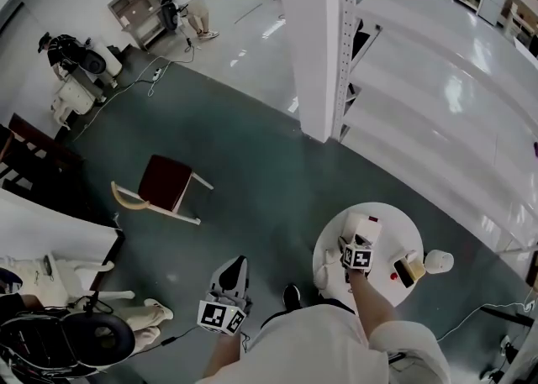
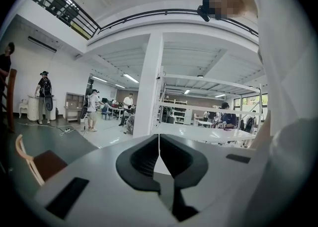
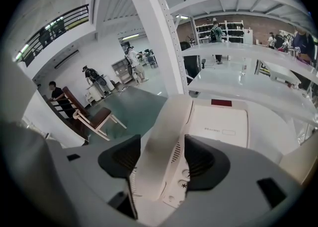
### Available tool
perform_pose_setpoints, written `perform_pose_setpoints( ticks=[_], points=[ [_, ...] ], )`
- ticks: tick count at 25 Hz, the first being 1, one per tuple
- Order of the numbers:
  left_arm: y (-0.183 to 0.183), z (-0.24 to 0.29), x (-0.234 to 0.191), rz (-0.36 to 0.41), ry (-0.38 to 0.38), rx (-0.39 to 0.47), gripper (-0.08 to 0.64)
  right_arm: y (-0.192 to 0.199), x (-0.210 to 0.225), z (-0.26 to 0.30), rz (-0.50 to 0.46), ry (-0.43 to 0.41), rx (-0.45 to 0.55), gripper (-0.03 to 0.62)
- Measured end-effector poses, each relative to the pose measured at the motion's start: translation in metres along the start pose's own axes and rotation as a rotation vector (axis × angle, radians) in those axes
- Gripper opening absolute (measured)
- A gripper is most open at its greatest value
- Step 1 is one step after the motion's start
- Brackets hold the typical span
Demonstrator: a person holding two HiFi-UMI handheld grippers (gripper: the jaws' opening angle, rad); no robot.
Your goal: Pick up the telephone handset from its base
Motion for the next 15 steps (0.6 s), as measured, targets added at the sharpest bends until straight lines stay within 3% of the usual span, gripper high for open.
perform_pose_setpoints(
  ticks=[15],
  points=[
    [-0.001,-0.023,-0.016,0.011,-0.062,-0.009,0.021,0.002,-0.002,0.015,0.019,0.076,-0.036,0.270]
  ],
)
Point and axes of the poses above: the fingertips, and each gripper's own axes: z forward along the fingers, x to its right, y out of its underside, the point moved 1 cm from there along -z, backward along the fingers
